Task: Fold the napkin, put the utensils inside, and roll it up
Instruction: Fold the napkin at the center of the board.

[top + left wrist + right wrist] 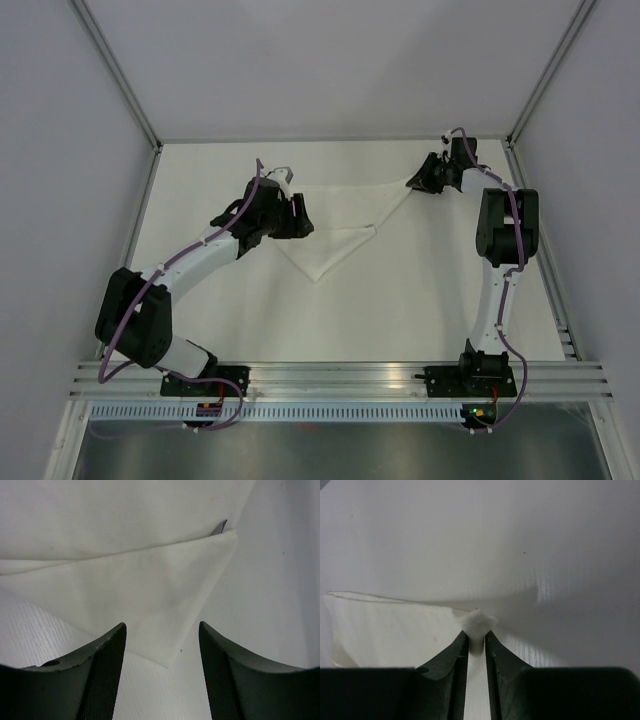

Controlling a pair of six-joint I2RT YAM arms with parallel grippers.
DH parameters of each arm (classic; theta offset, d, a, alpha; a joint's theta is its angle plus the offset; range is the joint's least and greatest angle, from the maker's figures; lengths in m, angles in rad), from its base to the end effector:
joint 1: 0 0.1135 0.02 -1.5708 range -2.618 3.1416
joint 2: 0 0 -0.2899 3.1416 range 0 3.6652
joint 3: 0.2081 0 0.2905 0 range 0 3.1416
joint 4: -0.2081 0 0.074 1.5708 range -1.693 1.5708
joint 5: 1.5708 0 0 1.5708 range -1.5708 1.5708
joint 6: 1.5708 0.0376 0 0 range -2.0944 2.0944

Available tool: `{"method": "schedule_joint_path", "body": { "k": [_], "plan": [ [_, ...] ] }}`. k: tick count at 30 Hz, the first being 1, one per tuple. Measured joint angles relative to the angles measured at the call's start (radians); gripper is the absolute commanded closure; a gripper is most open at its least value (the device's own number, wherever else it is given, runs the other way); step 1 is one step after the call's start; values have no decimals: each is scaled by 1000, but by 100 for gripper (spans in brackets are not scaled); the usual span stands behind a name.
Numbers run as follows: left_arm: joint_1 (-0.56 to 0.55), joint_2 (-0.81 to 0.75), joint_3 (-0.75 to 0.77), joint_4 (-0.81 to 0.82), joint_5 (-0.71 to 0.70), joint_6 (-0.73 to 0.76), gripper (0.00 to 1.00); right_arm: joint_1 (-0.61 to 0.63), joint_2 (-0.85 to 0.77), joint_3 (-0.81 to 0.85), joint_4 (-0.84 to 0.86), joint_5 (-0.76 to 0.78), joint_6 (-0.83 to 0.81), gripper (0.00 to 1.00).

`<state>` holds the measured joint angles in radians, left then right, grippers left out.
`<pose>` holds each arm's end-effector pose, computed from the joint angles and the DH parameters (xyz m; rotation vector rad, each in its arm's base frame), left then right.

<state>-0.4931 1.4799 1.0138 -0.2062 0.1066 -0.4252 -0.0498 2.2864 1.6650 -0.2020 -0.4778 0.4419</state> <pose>0.3167 -0.1747 0.2587 0.1378 2.3072 -0.6042 0.5494 -0.0101 0.1368 0.3611 2.3788 0.7551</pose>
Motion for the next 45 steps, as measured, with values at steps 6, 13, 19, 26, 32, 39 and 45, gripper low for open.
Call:
{"method": "schedule_joint_path", "body": {
  "k": [6,13,19,26,32,39,45],
  "plan": [
    [0,0,-10,4,0,-11,36,0,-2,-17,56,-19,17,93],
    [0,0,-28,22,0,-25,36,6,-49,-90,114,-43,3,99],
    [0,0,-34,29,0,-36,36,45,-171,-171,153,-44,-87,100],
    [0,-37,-37,27,-25,-67,37,177,-321,-239,172,-37,-249,100],
    [0,-165,-39,21,-88,-110,36,343,-414,-326,151,-7,-423,100],
    [0,-320,-39,14,-154,-147,36,541,-457,-409,105,58,-605,99],
    [0,-357,-39,-15,-163,-159,36,663,-458,-425,64,118,-721,100]
  ]
}}
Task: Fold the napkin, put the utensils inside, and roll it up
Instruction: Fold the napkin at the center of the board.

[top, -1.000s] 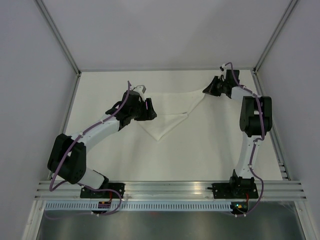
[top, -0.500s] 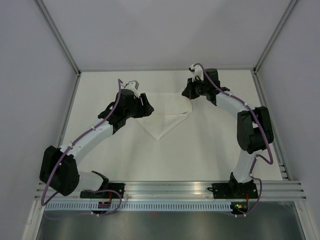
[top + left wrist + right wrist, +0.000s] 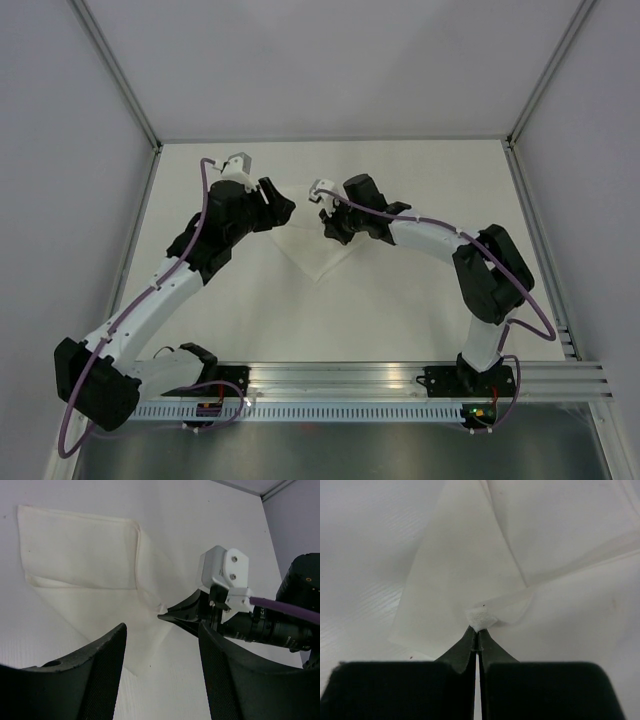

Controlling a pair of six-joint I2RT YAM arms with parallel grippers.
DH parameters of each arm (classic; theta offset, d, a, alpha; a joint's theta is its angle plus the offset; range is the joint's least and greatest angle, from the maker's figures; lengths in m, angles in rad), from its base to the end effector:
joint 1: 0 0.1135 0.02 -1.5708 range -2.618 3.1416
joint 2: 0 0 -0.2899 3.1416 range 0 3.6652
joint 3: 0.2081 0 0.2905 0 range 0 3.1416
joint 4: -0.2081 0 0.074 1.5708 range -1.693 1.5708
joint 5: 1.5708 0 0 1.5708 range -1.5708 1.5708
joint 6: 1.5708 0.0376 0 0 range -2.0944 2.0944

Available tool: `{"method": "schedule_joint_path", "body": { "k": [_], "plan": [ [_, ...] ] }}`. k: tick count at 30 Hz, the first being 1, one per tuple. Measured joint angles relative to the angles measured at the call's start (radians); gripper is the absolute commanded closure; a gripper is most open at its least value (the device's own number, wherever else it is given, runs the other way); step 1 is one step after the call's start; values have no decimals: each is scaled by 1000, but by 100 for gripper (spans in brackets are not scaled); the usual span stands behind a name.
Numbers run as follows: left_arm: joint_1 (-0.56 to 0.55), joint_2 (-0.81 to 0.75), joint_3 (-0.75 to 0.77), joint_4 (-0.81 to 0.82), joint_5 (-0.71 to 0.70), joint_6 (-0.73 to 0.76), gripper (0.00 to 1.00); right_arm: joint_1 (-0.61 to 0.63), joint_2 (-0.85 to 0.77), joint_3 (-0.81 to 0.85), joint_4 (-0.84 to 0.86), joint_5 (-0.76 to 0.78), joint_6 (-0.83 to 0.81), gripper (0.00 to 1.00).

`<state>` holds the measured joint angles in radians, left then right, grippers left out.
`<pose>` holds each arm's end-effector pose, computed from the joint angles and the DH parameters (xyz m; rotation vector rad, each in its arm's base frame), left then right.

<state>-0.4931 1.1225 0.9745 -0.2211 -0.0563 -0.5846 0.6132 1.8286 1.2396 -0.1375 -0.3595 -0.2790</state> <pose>0.2550 -0.1346 0.3520 -0.1298 1.9928 -0.6540 0.3565 0.2670 0.2133 -1.1628 1.9959 0.5845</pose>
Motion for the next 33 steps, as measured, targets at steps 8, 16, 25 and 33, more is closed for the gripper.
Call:
{"method": "schedule_joint_path", "body": {
  "k": [8,16,25,33],
  "plan": [
    [0,-22,0,-37,-21,-3,35,81,0,-16,-13,40,-93,99],
    [0,-28,0,-42,-22,-3,35,123,0,-80,-14,55,-157,99],
    [0,-28,0,-53,-32,-3,35,154,0,-93,-11,55,-182,93],
    [0,-29,0,-62,-45,-3,34,162,0,-93,-10,45,-180,77]
  ]
}}
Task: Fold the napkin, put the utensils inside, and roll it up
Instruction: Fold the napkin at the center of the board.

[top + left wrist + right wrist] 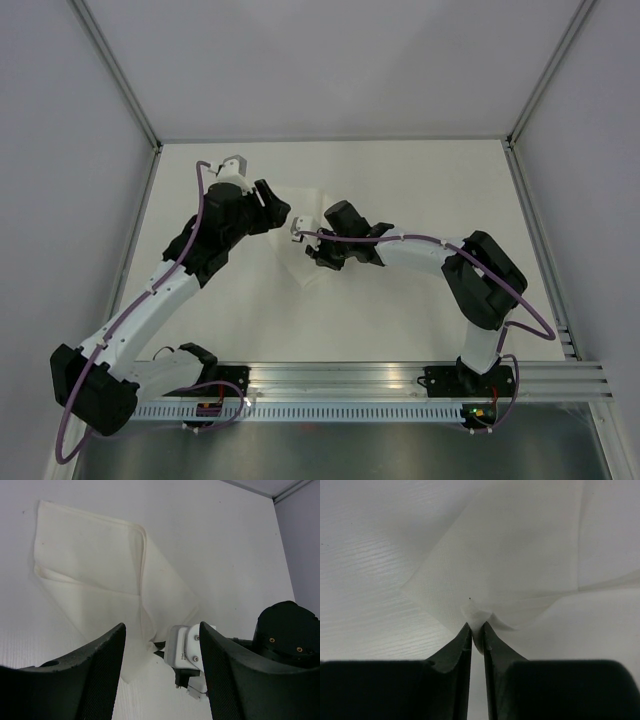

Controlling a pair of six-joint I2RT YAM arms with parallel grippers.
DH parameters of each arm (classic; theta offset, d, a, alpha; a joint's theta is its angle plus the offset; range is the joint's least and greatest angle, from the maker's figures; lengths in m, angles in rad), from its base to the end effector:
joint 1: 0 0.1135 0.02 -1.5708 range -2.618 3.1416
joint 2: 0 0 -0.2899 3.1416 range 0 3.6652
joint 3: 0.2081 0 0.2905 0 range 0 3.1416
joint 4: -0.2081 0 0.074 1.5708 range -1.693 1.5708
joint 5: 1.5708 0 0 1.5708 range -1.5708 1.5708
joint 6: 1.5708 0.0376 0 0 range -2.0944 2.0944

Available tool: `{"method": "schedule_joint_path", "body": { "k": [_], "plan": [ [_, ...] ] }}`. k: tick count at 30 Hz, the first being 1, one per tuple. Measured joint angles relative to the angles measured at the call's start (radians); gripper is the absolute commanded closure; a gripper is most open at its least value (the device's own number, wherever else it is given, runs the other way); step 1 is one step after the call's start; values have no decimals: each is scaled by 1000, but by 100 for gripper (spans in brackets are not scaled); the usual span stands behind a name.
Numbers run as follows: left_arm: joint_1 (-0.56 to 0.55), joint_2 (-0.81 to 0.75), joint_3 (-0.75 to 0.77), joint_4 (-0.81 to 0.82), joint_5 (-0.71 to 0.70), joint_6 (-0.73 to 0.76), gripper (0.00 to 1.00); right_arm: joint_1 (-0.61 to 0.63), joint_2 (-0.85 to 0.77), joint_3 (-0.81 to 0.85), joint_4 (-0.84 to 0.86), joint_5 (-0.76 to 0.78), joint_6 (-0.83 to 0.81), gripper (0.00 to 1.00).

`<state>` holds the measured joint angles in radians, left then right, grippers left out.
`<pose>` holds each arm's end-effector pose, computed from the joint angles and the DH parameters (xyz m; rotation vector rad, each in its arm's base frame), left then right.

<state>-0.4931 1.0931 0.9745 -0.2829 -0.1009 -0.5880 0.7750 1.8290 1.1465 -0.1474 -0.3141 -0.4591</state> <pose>0.2472 -0.1285 0.3534 -0.1632 2.0137 -0.6003 0.2966 0.3067 0.1801 -1.5140 1.8781 0.5236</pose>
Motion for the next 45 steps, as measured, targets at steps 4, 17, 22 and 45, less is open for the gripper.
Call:
{"method": "schedule_joint_path", "body": {
  "k": [4,17,22,45],
  "plan": [
    [0,-10,0,0,-2,0,34,0,0,0,-4,-25,5,68],
    [0,-55,0,-22,-13,0,33,8,51,50,-43,-117,26,68],
    [0,-67,0,-26,-24,0,33,10,86,51,-57,-130,36,71],
    [0,-81,27,-52,-53,6,33,-34,32,180,-79,-149,140,66]
  ]
}}
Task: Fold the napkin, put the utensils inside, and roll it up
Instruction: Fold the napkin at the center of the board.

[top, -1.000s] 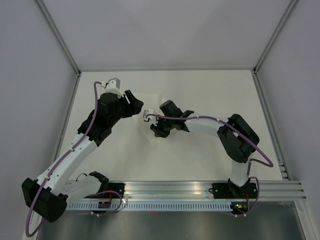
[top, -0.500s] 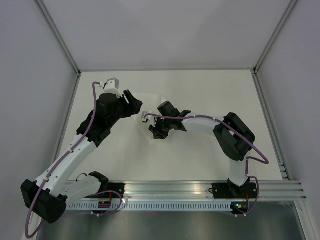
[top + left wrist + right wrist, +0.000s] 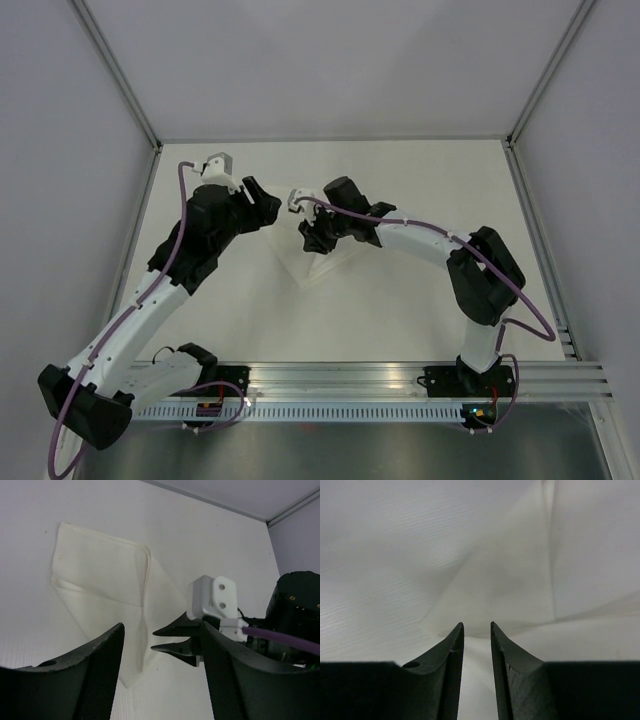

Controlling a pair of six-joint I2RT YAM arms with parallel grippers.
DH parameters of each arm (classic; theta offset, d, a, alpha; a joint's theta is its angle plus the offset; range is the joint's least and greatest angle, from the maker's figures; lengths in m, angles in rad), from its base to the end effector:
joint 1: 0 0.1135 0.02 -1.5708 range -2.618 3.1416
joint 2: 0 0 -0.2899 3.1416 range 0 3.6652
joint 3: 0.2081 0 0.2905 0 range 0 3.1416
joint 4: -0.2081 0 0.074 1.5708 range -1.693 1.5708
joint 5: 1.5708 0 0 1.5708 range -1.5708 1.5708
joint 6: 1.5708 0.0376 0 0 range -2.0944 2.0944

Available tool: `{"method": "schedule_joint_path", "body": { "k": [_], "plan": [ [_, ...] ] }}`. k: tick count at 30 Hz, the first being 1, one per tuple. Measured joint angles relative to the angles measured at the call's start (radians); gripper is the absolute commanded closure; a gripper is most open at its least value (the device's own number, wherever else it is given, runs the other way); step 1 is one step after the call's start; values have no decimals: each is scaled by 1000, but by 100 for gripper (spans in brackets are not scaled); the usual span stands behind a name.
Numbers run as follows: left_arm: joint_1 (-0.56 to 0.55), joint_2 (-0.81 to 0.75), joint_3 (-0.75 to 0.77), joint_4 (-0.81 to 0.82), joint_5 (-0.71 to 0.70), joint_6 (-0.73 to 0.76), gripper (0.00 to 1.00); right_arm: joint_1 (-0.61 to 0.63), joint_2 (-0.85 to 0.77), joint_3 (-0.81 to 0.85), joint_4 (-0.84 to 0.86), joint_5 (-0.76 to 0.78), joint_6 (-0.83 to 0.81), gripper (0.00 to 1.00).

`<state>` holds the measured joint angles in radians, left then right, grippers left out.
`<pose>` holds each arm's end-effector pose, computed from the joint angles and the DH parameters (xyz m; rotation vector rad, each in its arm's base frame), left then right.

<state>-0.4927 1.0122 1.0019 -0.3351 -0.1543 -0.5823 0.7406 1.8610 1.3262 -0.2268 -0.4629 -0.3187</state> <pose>0.2281 -0.1159 0.3788 -0.1933 1.9448 -0.5728 0.3252 0.3201 0.2238 -1.3858 1.8998 0.7489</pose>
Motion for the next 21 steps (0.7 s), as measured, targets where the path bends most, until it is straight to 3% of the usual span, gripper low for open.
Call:
{"method": "schedule_joint_path", "body": {
  "k": [9,21],
  "plan": [
    [42,27,-60,41,-107,-45,46,-177,-8,84,-25,47,58,66],
    [138,383,-140,121,-132,-166,48,-312,167,151,-86,113,49,57]
  ]
}}
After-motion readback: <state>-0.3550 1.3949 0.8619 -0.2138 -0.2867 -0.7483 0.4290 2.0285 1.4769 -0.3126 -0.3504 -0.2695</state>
